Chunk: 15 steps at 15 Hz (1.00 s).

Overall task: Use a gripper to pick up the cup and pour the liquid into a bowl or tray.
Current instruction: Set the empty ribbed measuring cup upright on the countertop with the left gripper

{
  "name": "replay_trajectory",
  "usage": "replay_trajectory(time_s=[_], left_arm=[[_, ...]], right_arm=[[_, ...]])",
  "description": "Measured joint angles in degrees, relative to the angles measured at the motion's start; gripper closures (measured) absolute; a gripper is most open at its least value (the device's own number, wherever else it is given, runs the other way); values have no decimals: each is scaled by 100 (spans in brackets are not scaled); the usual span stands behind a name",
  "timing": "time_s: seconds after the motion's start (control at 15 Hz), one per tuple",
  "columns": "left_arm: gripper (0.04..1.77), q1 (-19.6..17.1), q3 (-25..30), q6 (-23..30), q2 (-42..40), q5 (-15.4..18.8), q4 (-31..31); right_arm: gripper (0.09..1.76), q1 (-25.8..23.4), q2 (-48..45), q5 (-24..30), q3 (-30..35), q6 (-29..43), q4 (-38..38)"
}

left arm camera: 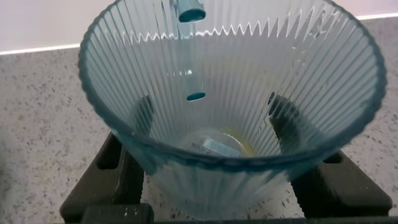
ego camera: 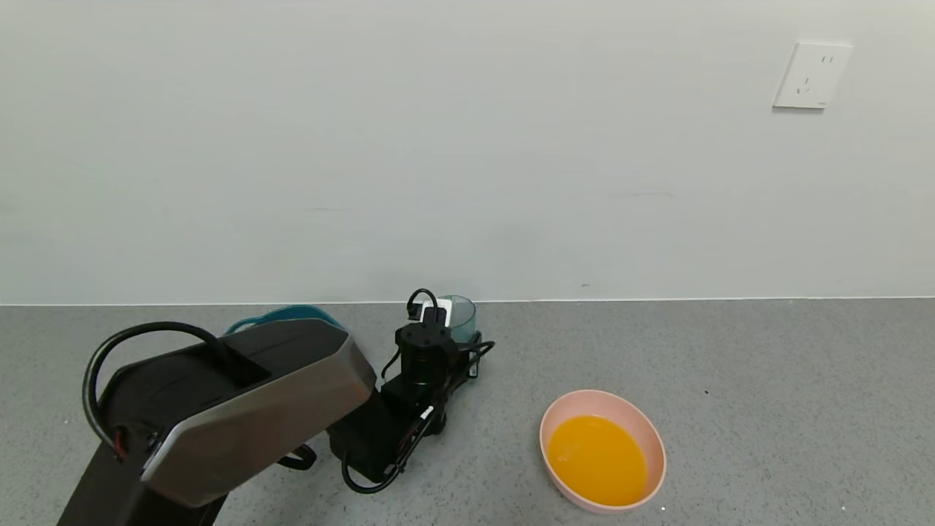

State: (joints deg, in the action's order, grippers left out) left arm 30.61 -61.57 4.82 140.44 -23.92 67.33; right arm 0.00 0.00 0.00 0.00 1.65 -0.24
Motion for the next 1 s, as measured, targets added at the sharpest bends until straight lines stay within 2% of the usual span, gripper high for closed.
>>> replay_trajectory(time_s=[0.27, 1.0], left_arm=[[50, -35, -77, 151, 96, -2, -11], [50, -7, 11, 152, 118, -11, 26]], right_arm=[[14, 0, 0, 0, 0, 2, 2], [14, 0, 0, 0, 0, -2, 0]])
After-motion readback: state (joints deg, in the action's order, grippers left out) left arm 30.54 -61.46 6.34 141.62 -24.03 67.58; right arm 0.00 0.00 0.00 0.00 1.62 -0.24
